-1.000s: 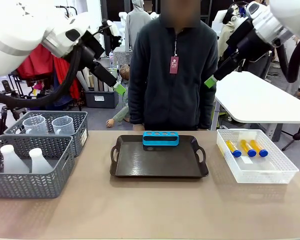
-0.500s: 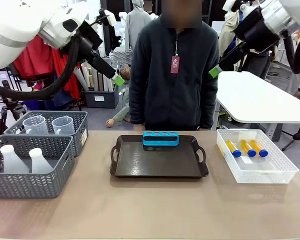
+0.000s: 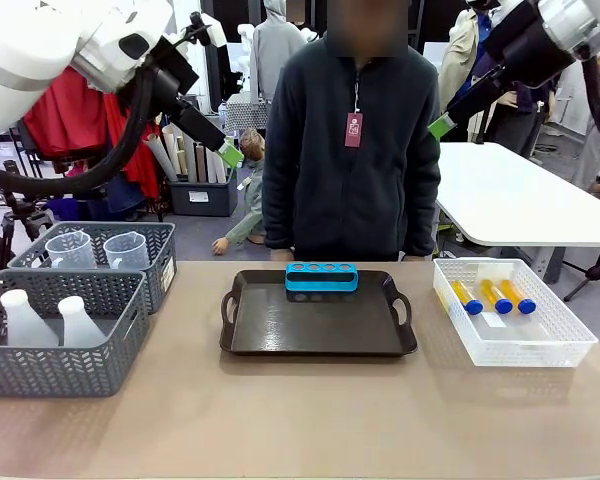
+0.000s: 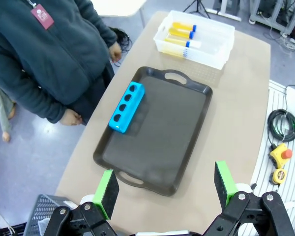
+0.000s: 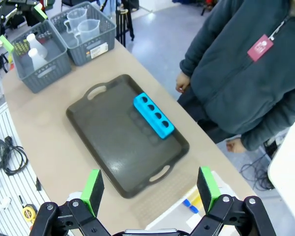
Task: Prepare the laboratory tools.
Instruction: Pick up one Small flask and place it on the Handle tray.
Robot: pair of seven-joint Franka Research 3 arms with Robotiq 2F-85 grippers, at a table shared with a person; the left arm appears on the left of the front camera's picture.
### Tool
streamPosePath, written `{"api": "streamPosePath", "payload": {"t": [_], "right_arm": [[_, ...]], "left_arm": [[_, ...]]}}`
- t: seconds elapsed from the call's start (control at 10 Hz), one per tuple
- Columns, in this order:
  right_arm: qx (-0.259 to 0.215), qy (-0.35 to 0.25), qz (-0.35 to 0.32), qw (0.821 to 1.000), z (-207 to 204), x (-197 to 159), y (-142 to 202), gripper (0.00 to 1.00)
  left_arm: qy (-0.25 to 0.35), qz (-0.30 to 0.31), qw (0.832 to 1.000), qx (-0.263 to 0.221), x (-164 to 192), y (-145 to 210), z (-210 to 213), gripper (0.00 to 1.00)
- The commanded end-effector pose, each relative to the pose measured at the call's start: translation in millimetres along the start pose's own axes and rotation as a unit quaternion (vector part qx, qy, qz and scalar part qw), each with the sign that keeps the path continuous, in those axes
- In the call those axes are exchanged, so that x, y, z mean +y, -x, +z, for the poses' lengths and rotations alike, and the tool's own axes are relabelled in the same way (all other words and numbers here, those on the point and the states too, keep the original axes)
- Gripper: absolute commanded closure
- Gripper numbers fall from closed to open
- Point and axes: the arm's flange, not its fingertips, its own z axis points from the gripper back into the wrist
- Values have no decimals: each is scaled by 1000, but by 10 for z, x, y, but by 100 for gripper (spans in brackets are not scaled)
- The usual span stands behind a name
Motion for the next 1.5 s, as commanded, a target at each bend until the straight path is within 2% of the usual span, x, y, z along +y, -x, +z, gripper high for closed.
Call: {"api": "streamPosePath", "payload": {"t": [0.0,0.3,0.4,0.5,1.4], "right_arm": [[-14,2,-4,1000,19,-58,-19,0],[-11,1,-4,1000,-5,-76,18,0],[-24,9,-7,1000,-39,-78,29,0],[1,3,-3,1000,4,-31,18,0],[1,3,-3,1000,4,-31,18,0]], "left_arm": [[-11,-10,1000,-6,14,-4,40,0],[-22,-5,1000,-15,4,11,91,0],[-18,-3,1000,-17,9,39,81,0],[-13,-1,1000,-10,12,-26,66,0],[-13,-1,1000,-10,12,-26,66,0]]}}
